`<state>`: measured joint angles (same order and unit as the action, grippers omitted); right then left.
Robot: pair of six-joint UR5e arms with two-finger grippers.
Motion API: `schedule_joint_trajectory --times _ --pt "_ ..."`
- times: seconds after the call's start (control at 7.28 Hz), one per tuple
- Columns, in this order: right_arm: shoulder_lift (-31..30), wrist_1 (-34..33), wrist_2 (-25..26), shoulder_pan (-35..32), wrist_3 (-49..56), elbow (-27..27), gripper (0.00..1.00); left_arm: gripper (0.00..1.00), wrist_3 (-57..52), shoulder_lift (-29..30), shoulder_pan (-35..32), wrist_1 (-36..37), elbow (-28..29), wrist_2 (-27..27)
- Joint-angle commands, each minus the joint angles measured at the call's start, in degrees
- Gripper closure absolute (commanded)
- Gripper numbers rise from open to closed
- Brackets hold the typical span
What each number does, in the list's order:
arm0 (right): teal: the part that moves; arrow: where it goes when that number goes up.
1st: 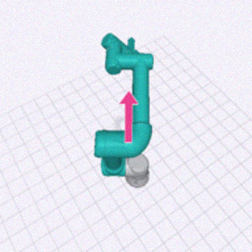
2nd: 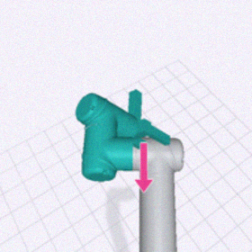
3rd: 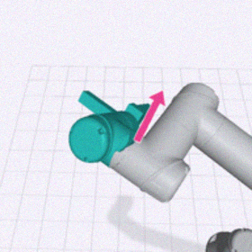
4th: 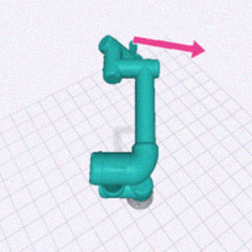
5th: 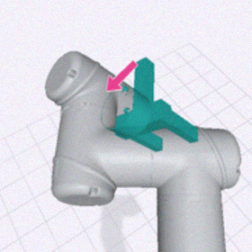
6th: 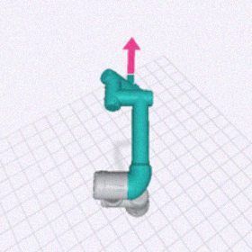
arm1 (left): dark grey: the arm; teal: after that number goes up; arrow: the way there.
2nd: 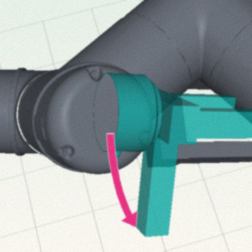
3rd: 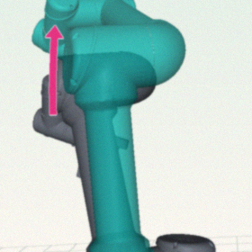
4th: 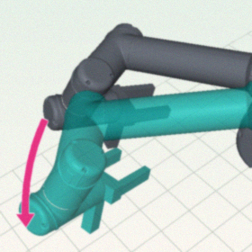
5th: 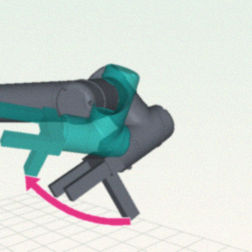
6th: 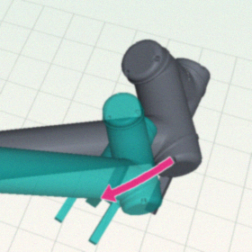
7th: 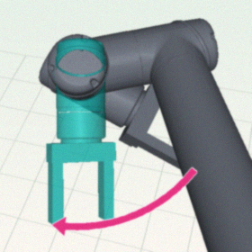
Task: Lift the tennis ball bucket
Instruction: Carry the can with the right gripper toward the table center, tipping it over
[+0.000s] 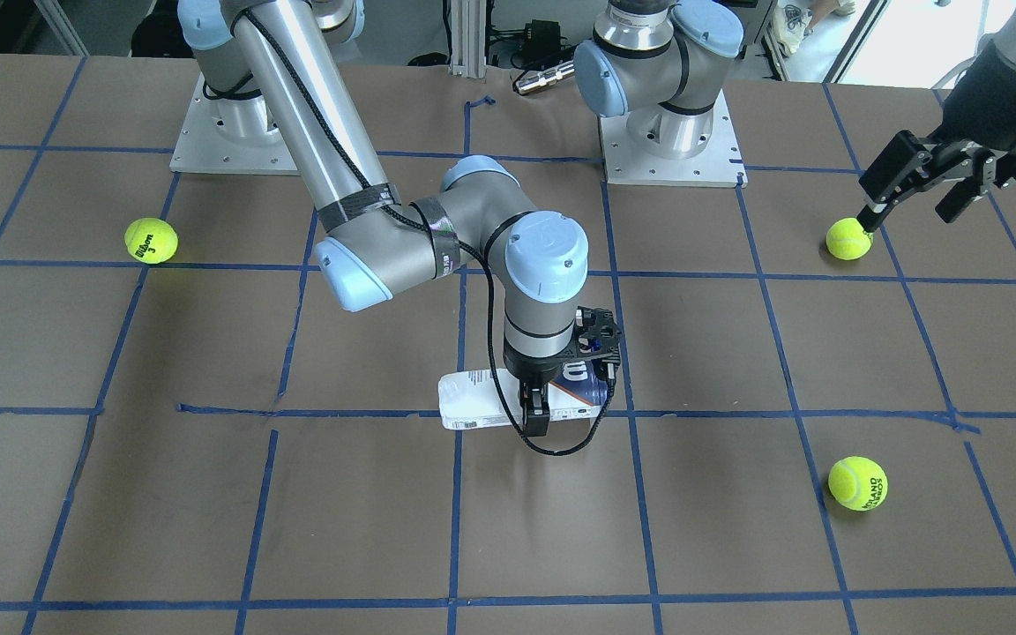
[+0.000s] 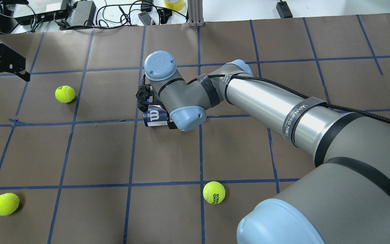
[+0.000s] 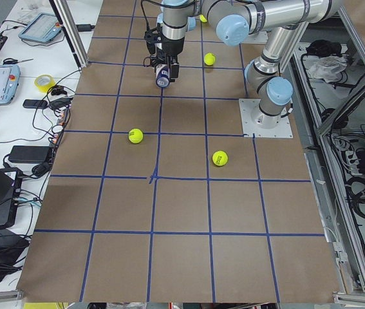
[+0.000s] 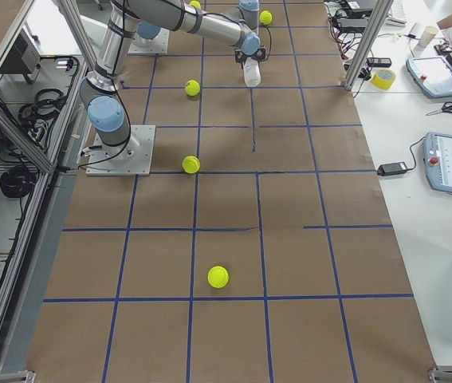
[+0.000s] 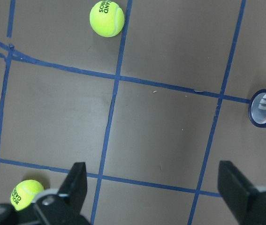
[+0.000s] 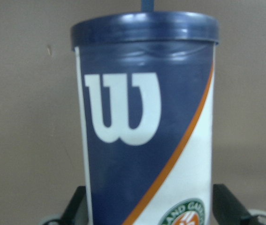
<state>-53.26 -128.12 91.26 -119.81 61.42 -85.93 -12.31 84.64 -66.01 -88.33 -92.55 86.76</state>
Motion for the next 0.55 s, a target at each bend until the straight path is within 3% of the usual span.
schedule_joint_trajectory --times 0.0,0.41 --pt "0.08 0.06 0.14 0.02 -0.78 0.15 0.00 0.00 0.00 0.00 0.00 0.00 0.00 -0.01" --pt "-3.06 0.32 -1.09 0.89 -2.26 0.67 0.00 0.00 -0.09 0.18 0.09 0.00 0.00 -0.10"
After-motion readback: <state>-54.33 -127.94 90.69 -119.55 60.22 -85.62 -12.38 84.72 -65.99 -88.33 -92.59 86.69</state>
